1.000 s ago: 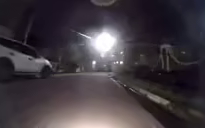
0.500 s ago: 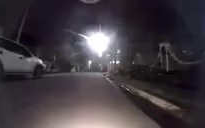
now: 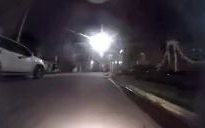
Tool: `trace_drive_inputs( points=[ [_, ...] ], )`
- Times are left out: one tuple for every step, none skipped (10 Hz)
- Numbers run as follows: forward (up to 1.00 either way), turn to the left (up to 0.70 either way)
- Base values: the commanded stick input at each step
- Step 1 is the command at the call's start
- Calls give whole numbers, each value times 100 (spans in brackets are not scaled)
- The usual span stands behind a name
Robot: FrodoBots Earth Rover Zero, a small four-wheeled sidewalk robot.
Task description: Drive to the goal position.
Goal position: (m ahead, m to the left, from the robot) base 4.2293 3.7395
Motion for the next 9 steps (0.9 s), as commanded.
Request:
trace_drive_inputs(
  points=[
    [70, 0],
    [70, -16],
    [70, -35],
    [70, -35],
    [70, -35],
    [70, -35],
    [70, -21],
    [70, -6],
    [70, 0]
  ],
)
